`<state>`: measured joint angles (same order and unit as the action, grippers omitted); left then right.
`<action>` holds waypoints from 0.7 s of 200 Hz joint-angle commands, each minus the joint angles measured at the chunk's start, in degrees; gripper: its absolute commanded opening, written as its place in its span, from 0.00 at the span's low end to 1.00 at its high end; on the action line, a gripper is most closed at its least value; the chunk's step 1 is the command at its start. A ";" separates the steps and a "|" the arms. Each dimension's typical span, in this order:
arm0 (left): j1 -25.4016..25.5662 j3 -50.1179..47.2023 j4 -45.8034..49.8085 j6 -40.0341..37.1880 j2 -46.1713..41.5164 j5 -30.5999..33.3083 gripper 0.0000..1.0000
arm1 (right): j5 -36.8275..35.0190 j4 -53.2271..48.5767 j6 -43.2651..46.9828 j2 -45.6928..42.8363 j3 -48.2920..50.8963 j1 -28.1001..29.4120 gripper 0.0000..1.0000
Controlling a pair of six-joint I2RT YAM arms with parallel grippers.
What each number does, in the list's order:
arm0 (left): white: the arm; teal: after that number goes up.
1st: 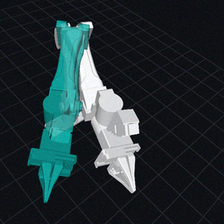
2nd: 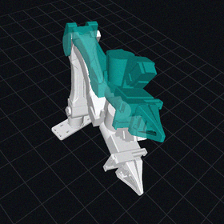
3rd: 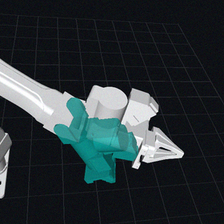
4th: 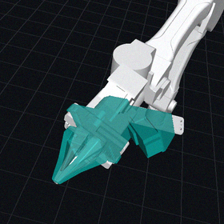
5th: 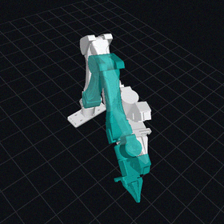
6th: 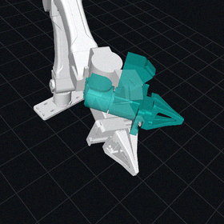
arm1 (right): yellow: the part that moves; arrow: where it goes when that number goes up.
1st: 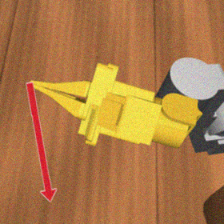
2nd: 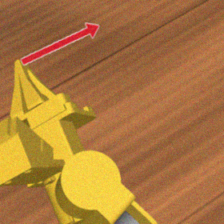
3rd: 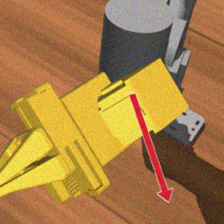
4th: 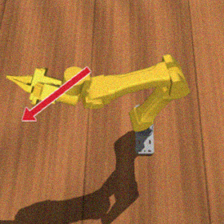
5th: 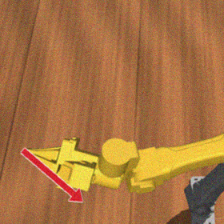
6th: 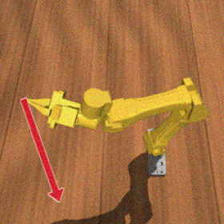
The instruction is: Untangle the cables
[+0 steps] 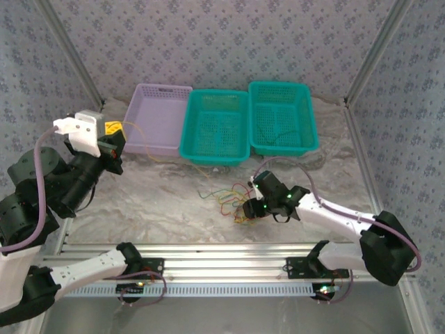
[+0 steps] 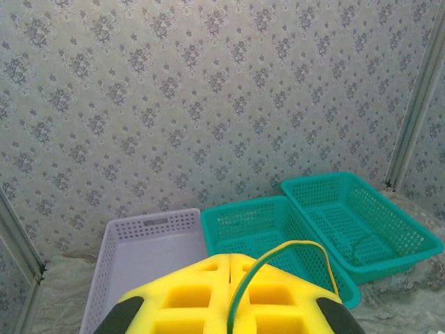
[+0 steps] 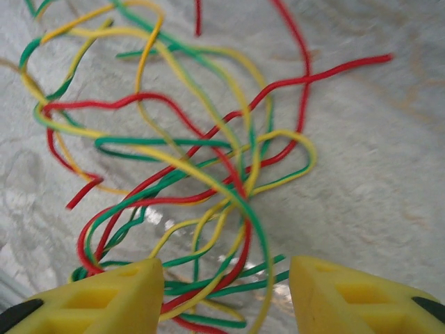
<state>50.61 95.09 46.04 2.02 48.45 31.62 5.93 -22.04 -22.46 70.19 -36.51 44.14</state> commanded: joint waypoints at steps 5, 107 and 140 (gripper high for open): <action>-0.24 -0.43 -2.23 0.15 -0.08 1.06 0.00 | 1.91 1.38 0.46 2.24 1.09 0.42 0.44; -0.22 -3.46 -1.08 1.17 -0.13 0.49 0.00 | -8.56 -4.73 -0.35 -1.70 -3.52 1.85 0.00; -0.24 -8.44 -1.00 3.86 0.87 -1.63 0.00 | -14.83 -10.30 1.55 -5.97 -7.93 4.01 0.00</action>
<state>50.61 89.95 45.98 3.14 48.42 31.48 -1.91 -26.98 -22.41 67.61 -40.29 46.78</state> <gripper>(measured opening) 0.067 0.053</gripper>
